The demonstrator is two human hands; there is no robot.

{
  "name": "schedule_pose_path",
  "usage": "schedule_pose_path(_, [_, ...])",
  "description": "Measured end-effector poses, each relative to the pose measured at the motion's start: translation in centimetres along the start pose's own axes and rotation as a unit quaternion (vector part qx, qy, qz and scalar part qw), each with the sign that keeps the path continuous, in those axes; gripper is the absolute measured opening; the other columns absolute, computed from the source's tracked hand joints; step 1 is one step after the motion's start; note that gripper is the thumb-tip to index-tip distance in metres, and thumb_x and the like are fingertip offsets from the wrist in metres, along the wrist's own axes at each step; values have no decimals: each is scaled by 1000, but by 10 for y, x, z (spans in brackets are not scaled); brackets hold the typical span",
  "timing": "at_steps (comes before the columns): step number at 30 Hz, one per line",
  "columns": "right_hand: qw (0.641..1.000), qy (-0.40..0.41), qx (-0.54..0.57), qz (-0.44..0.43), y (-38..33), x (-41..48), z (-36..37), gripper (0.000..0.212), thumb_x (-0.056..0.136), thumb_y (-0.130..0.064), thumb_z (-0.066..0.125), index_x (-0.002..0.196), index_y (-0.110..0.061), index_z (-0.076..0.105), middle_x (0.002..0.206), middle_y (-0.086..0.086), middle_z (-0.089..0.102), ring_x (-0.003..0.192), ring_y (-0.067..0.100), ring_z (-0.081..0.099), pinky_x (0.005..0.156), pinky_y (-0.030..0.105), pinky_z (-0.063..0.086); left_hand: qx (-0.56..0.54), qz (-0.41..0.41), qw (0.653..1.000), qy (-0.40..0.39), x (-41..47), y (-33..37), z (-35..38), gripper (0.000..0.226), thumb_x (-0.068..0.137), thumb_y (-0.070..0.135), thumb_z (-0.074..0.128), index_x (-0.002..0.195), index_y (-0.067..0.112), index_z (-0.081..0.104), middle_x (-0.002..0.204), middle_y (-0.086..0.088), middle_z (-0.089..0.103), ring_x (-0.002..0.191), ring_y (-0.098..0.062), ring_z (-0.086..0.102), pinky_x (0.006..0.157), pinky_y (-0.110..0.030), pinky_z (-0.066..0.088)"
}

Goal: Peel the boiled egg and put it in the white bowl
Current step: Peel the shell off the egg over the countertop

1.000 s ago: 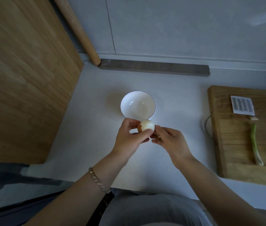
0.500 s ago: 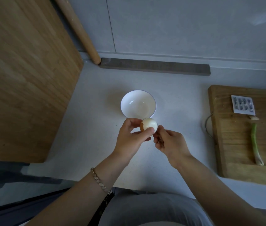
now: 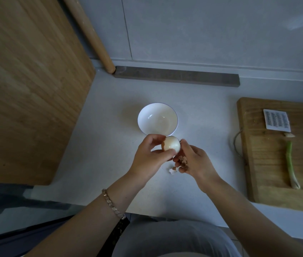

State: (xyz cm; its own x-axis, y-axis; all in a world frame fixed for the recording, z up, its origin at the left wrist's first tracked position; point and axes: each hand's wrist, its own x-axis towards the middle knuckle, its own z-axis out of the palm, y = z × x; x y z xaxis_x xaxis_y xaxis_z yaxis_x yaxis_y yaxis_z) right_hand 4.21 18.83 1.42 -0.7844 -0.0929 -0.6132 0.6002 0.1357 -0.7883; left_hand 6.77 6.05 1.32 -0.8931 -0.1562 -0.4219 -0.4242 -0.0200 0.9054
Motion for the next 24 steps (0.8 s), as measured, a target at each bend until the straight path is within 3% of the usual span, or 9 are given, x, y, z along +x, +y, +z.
schedule_pose_path(2, [999,14,-12,-28,1,1,0,33,92,-35,44,81,-11,64,55,-2,63,46,6,58,45,17,48,3,-4,1000,1,0,0,1,38,58,26,73,93,27,60,106,7,65,83,-2,69,85,-37,57])
schedule_pose_path(5, [995,28,-32,-92,2,1,-1,26,92,-28,48,77,-16,65,56,-1,65,47,2,61,46,16,52,4,-15,1000,10,2,-1,1,38,58,28,75,93,29,60,106,7,66,90,-6,68,85,-33,57])
schedule_pose_path(9, [988,15,-58,-141,5,-1,-1,22,91,-26,52,78,-16,66,59,0,66,50,2,63,47,15,52,4,-6,1000,19,4,-1,-1,29,65,25,78,88,28,61,100,6,69,85,-11,71,78,-26,58])
schedule_pose_path(16, [987,-22,-77,-141,2,1,-4,25,91,-18,52,72,-17,68,45,-11,65,46,6,62,46,16,53,45,1,999,23,4,2,-3,29,64,22,78,88,27,62,97,7,67,94,-14,67,86,-40,56])
schedule_pose_path(24, [981,3,-109,-158,9,2,-3,30,90,-7,49,68,-13,68,42,-12,63,42,5,60,47,12,51,53,-9,998,18,4,-1,-2,34,61,26,77,90,29,60,100,8,66,88,-13,69,83,-36,57])
